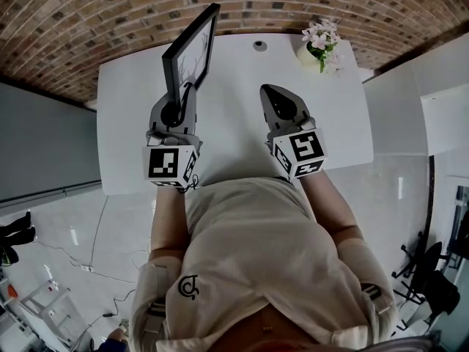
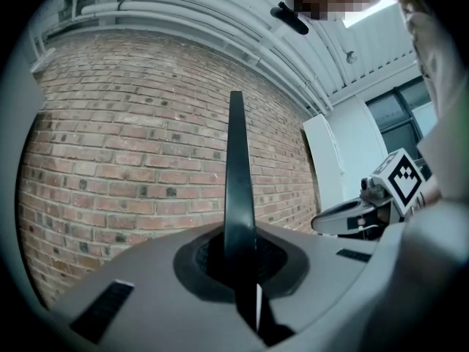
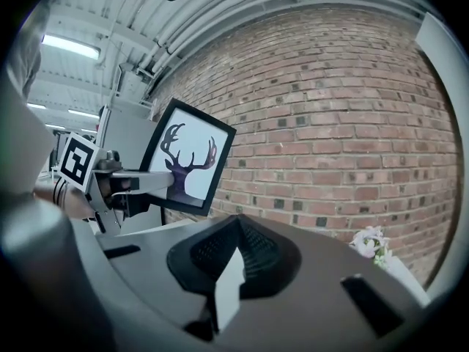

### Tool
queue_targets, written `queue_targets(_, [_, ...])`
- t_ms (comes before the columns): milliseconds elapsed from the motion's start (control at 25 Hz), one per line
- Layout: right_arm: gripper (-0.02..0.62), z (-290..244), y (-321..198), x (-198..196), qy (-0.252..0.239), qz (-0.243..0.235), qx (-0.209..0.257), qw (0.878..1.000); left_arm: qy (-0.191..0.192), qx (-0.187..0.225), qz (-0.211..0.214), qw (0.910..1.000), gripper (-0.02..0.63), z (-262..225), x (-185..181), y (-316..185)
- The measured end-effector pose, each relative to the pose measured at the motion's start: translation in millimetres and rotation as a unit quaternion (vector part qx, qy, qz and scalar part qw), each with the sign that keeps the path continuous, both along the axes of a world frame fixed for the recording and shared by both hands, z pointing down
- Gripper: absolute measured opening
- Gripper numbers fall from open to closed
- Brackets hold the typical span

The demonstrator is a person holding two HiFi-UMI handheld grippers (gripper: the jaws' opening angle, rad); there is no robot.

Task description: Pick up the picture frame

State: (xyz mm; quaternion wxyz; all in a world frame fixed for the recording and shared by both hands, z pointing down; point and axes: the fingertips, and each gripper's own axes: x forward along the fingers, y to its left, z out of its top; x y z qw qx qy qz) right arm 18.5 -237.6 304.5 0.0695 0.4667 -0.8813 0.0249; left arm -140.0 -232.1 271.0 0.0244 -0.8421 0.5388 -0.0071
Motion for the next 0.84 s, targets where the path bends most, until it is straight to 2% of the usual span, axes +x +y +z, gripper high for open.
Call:
queue_targets(240, [0.005,-2,2,-6,-0.009,-0.007,0.008,1.000,0.014,-0.003,0.000,0.9999,0.023,1,-7,0])
queue_targets(840, [0.005,8,9,-16,-0.011,-0.014,0.013,1.000,0.017,-0.018,-0.009,0.9997,0.023,21,-18,7])
